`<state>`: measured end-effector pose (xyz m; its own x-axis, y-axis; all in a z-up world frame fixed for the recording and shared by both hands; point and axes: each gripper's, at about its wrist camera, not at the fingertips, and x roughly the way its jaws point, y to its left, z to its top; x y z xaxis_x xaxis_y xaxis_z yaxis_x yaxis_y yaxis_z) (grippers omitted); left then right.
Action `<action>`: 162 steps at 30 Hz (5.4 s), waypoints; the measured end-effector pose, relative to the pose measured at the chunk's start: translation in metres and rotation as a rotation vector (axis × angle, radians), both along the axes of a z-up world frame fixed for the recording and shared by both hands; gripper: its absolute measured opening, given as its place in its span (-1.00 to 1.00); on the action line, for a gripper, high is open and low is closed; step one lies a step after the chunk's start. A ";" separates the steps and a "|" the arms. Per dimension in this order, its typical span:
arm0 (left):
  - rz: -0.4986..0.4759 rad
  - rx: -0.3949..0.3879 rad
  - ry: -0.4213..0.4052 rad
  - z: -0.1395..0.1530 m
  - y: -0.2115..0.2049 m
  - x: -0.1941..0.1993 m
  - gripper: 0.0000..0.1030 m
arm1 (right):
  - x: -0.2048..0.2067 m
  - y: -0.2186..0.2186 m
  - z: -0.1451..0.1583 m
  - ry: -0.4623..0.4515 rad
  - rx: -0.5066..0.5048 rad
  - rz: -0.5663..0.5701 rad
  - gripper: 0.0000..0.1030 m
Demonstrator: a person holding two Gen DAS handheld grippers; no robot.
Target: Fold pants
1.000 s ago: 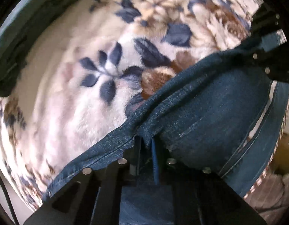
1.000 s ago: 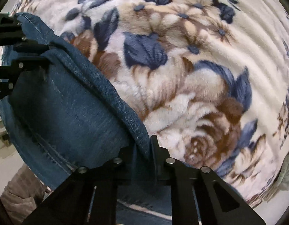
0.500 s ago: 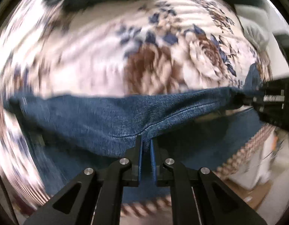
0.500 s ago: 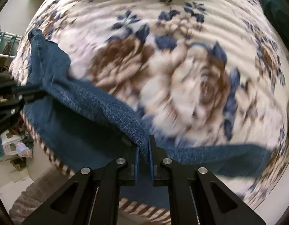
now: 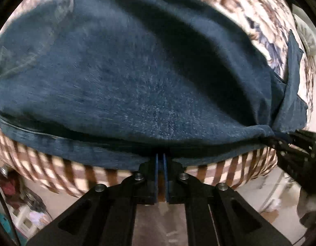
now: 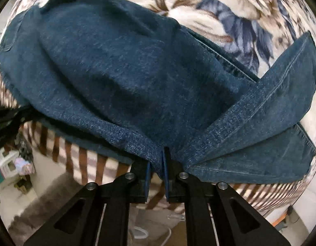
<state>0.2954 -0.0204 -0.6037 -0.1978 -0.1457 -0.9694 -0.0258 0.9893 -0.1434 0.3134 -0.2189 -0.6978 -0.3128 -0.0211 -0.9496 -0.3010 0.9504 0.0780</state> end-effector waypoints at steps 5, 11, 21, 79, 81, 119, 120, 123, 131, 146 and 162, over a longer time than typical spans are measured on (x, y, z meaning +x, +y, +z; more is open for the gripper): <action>-0.010 0.114 -0.140 0.051 -0.005 0.010 -0.54 | 0.019 -0.018 0.026 0.022 0.118 -0.210 0.76; 0.052 0.215 -0.279 0.085 -0.020 0.044 0.52 | 0.045 -0.054 0.083 -0.135 0.092 -0.296 0.80; 0.135 0.314 -0.255 0.047 -0.026 0.089 0.52 | 0.143 -0.179 0.056 -0.261 -0.131 -0.484 0.80; 0.018 0.281 -0.269 0.046 -0.142 0.059 0.53 | -0.053 -0.481 0.027 -0.478 -0.015 -1.392 -0.86; 0.014 0.276 -0.262 0.043 -0.139 0.057 0.53 | -0.063 -0.491 0.011 -0.410 0.011 -1.448 -0.78; 0.274 0.248 -0.300 0.067 0.024 0.027 0.53 | -0.023 -0.348 0.060 -0.397 0.154 -1.243 0.27; 0.300 0.256 -0.301 0.069 0.044 0.025 0.53 | -0.016 -0.315 0.061 -0.368 0.179 -1.196 0.27; 0.380 0.278 -0.304 0.076 0.125 0.020 0.53 | -0.004 -0.217 0.054 -0.266 0.274 -1.103 0.27; 0.605 0.159 -0.220 0.043 0.303 0.020 0.52 | -0.027 -0.013 0.021 -0.076 0.406 -1.106 0.27; 0.706 -0.113 -0.236 -0.001 0.322 0.022 -0.57 | -0.026 0.015 -0.012 -0.140 0.332 -1.264 -0.42; 0.652 -0.010 -0.300 0.039 0.320 -0.010 -0.78 | -0.039 0.017 0.036 -0.195 0.354 -1.106 -0.88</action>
